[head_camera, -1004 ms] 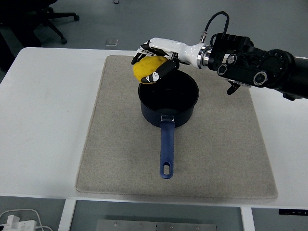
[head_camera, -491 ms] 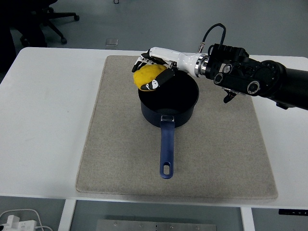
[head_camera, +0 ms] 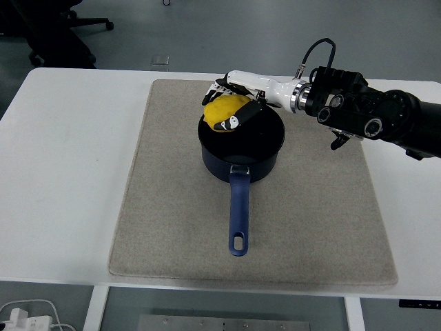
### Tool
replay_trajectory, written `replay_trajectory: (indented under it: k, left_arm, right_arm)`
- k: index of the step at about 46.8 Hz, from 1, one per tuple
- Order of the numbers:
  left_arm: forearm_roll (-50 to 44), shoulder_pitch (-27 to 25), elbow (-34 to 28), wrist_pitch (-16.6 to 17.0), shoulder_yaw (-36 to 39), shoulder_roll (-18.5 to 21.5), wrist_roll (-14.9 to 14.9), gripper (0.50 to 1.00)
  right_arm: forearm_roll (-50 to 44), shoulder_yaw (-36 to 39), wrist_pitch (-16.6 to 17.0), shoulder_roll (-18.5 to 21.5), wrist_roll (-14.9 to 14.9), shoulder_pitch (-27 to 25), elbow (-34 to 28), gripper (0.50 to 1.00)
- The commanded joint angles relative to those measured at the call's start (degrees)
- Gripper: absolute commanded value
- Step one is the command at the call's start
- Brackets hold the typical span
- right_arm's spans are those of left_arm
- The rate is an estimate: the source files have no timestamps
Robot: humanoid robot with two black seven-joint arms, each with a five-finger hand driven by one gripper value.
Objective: Put the potato in the blue pot
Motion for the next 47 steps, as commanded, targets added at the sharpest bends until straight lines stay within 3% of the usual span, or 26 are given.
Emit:
replay_trajectory:
  k: [1, 6, 19, 30, 34, 44, 47]
  left_arm:
    - [0.09, 0.0, 0.0, 0.0, 0.03, 0.0, 0.0, 0.996]
    - [0.09, 0.0, 0.0, 0.0, 0.03, 0.0, 0.0, 0.996]
    - [0.01, 0.0, 0.0, 0.0, 0.03, 0.0, 0.0, 0.996]
    - [0.1, 0.0, -0.01, 0.0, 0.03, 0.0, 0.0, 0.996]
    - [0.1, 0.0, 0.0, 0.0, 0.03, 0.0, 0.0, 0.996]
    - [0.1, 0.0, 0.0, 0.0, 0.03, 0.0, 0.0, 0.996]
    - [0.01, 0.0, 0.0, 0.0, 0.03, 0.0, 0.0, 0.996]
  right_arm:
    - [0.02, 0.0, 0.71, -0.84, 0.0, -0.16, 0.11, 0.5]
    - [0.02, 0.0, 2.11, -1.45, 0.0, -0.16, 0.11, 0.525]
    - [0.19, 0.0, 2.29, -2.16, 0.0, -0.24, 0.29, 0.705]
    - [0.19, 0.09, 2.29, -2.07, 0.0, -0.24, 0.37, 0.725]
    - [0.28, 0.09, 2.29, -2.16, 0.0, -0.24, 0.37, 0.827]
    - [0.28, 0.09, 2.38, -2.51, 0.0, -0.24, 0.37, 0.844]
    - [0.28, 0.09, 2.29, -2.86, 0.0, -0.16, 0.46, 0.868]
